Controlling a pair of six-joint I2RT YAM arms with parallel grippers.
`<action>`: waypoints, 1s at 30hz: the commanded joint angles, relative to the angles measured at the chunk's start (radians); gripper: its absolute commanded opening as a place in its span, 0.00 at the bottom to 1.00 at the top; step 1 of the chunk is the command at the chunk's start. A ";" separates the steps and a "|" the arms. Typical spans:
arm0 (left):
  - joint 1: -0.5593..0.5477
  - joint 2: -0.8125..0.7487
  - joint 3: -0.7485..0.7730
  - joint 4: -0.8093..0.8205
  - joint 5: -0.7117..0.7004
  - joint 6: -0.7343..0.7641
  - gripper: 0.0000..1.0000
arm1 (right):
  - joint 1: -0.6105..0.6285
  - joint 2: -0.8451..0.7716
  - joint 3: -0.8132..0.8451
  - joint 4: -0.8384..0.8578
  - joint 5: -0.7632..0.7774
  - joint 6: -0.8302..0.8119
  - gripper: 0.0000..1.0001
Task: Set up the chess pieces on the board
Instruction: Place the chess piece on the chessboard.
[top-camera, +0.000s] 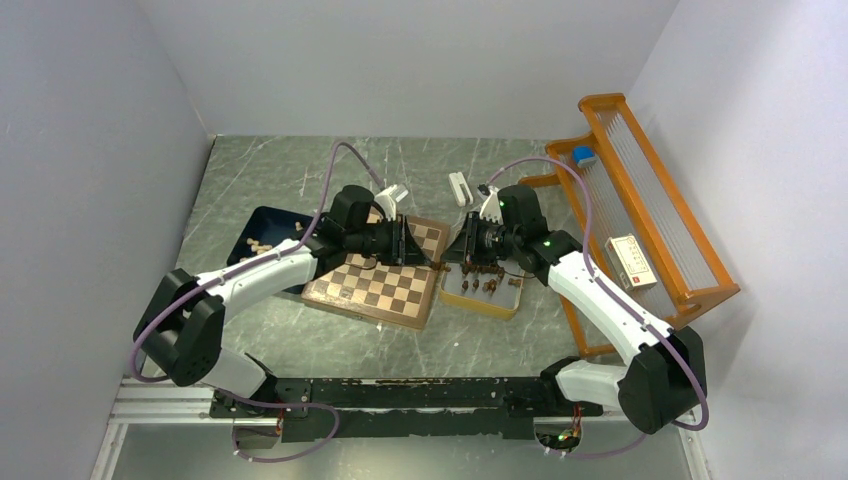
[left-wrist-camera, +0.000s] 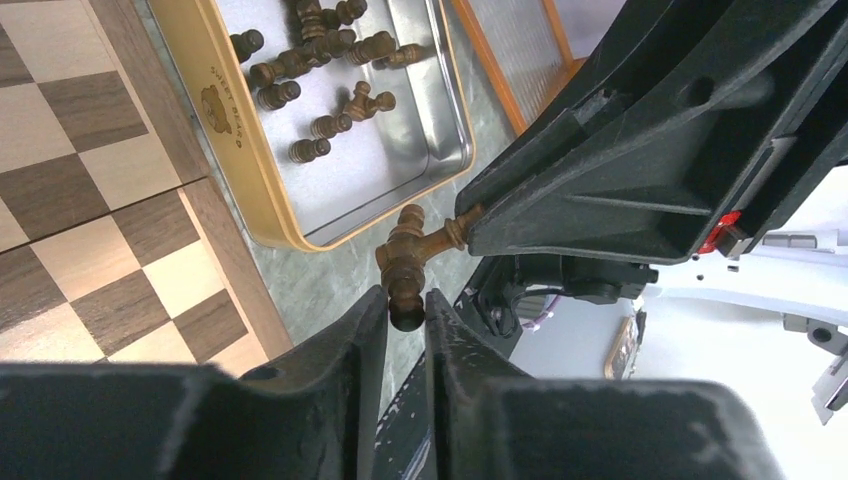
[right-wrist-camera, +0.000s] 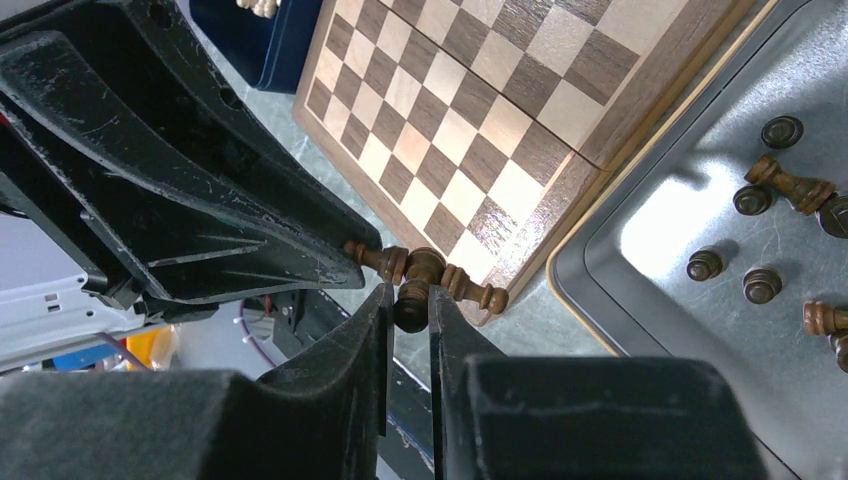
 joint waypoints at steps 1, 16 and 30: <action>-0.008 -0.009 -0.015 0.054 0.033 -0.012 0.21 | 0.006 -0.006 -0.018 0.028 0.002 0.002 0.00; -0.003 0.059 0.236 -0.439 -0.267 0.210 0.09 | 0.007 -0.016 0.002 -0.054 0.120 -0.080 0.00; 0.218 0.290 0.502 -0.796 -0.553 0.361 0.11 | 0.005 -0.048 0.046 -0.142 0.224 -0.167 0.00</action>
